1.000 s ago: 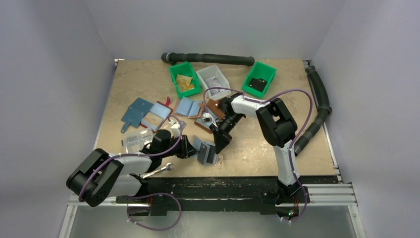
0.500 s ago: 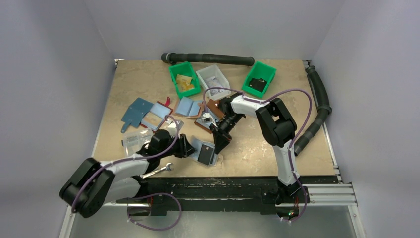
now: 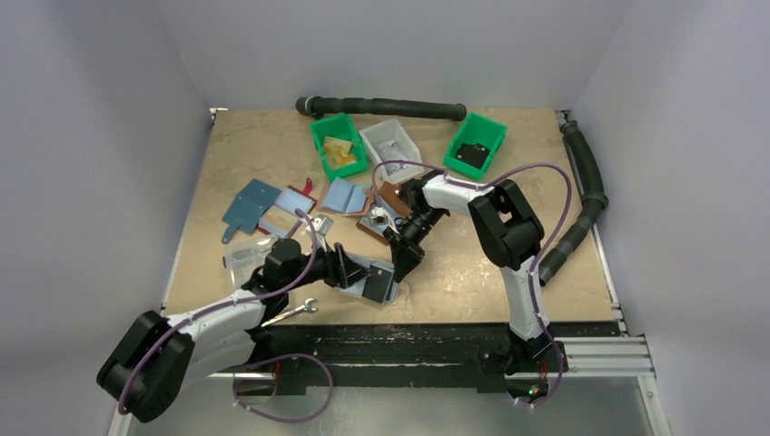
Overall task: Take the credit cards out of the card holder
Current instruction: Remove the credit card from the card holder.
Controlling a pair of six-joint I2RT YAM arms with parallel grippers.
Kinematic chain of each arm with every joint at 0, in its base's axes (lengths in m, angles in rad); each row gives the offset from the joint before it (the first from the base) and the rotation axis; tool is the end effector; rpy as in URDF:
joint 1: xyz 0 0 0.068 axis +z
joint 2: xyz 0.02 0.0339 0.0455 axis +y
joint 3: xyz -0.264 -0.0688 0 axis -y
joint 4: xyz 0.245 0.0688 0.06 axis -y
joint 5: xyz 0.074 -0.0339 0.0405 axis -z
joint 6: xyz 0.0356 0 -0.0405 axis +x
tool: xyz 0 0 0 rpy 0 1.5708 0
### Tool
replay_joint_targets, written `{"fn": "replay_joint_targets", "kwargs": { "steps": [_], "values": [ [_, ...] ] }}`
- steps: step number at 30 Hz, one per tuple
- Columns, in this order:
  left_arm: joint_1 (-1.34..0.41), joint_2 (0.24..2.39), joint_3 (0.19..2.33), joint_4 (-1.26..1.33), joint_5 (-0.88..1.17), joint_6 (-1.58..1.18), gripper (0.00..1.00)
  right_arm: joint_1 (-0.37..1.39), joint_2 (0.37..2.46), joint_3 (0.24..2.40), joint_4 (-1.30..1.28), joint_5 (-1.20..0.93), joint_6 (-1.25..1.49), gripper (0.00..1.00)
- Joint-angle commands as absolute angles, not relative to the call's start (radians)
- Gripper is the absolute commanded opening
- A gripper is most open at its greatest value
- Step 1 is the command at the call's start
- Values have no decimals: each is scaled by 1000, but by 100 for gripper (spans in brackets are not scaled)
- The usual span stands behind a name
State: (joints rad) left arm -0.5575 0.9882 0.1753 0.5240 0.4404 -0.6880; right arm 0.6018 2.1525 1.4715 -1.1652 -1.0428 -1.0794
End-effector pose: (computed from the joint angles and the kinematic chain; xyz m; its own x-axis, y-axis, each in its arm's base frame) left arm 0.1520 -0.1126 0.1670 -0.7109 -0.2337 -0.6634 0.4841 0.5217 -0.7025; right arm 0.2861 0.2338 0.1380 -0.2936 -0.7405 -0.6046 -0.7426 -0.2216 0.6320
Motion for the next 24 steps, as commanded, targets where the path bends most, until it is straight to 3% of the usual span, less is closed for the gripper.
{"fn": "replay_joint_targets", "kwargs": {
  "steps": [1, 12, 24],
  "values": [
    [-554, 1066, 179, 623, 512, -714, 62, 614, 2154, 1493, -1173, -1040, -1115, 0],
    [-554, 1167, 173, 695, 560, -710, 44, 614, 2163, 1494, -1175, -1040, -1116, 0],
    [-555, 1251, 191, 643, 543, -669, 37, 613, 2168, 1497, -1179, -1040, -1115, 0]
  ]
}}
